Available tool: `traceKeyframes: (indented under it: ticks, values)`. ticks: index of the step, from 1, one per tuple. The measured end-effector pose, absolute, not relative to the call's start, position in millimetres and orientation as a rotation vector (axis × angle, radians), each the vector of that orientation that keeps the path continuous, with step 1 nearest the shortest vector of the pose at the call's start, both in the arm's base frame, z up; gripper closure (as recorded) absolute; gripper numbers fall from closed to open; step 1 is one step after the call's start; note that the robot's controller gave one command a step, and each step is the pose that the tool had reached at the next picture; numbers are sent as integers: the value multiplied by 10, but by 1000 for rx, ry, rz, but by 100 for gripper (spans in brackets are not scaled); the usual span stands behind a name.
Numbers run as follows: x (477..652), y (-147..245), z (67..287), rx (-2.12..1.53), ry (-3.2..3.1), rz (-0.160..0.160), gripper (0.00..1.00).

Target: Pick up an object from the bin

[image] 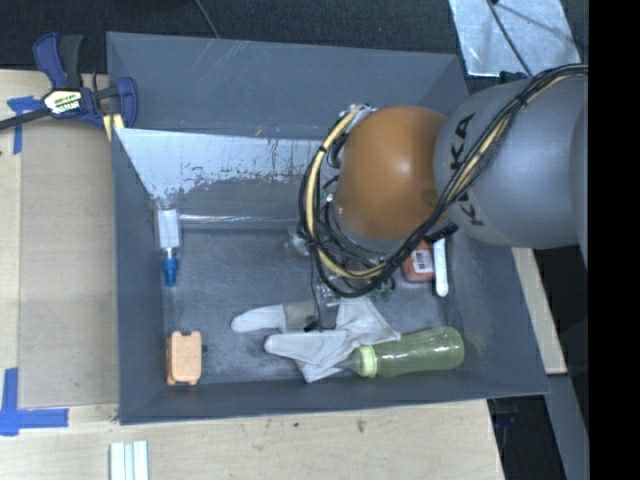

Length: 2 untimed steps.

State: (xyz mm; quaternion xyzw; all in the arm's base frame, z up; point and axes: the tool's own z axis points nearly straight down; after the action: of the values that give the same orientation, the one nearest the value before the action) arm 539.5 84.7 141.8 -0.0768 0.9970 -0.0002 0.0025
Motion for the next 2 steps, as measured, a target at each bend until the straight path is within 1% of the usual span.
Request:
traceKeyframes:
  ticks: [1, 2]
  values:
    - [5342, 698, 1445, -69, 3140, 1, 0]
    - [5252, 674, 1347, 269, 3128, 1, 0]
